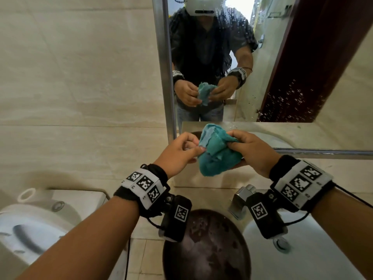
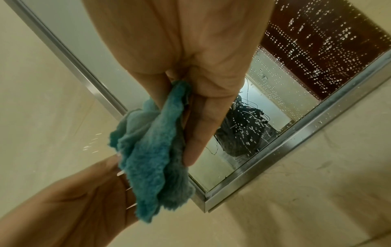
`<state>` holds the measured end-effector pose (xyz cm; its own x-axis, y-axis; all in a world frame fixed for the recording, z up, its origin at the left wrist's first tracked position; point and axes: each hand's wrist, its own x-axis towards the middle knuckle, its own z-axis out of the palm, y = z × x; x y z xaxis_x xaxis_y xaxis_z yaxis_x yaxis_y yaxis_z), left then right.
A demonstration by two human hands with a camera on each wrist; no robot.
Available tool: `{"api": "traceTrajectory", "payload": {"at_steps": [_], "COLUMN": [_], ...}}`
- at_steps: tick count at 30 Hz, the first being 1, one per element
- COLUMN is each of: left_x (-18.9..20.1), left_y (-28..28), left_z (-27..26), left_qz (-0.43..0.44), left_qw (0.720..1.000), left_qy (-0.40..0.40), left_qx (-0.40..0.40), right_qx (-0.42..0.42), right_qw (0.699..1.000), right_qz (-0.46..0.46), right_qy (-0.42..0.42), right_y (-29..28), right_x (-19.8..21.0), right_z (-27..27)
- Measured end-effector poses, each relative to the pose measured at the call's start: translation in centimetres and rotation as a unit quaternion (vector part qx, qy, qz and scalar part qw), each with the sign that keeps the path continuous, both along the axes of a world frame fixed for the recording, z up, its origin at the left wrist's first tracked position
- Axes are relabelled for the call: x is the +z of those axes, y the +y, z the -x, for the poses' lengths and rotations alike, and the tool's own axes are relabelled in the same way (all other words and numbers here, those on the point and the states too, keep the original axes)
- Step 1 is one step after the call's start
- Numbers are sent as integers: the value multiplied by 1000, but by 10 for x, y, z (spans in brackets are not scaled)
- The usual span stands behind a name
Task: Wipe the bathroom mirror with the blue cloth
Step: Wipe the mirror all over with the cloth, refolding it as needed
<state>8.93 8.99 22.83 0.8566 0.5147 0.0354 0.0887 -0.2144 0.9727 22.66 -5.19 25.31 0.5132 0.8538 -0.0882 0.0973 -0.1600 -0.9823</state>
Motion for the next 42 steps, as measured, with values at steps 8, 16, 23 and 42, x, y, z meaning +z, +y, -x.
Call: {"api": "traceTrajectory", "payload": {"at_steps": [8,16,23,42], "left_x": [9,-6,-21,-5], "left_y": [-11,5,19,-7], "left_z": [10,9,28,-9], "left_qz": [3,-100,-144,-27], "left_qw": [1000,993,973,999], "left_qy": [-4,-5,180,32], "left_qx": [-9,66,-11,-5], "right_qx": [-3,-53,-97,99], "right_qw": [999,998,985,966], "right_qz": [9,11,-49,62], "right_qy": [-51,-34,135,-230], "right_y": [-5,-3,-6,-12], "right_x": [-3,-4,-5,-3], "right_z": [-3,-6,-14,-13]}}
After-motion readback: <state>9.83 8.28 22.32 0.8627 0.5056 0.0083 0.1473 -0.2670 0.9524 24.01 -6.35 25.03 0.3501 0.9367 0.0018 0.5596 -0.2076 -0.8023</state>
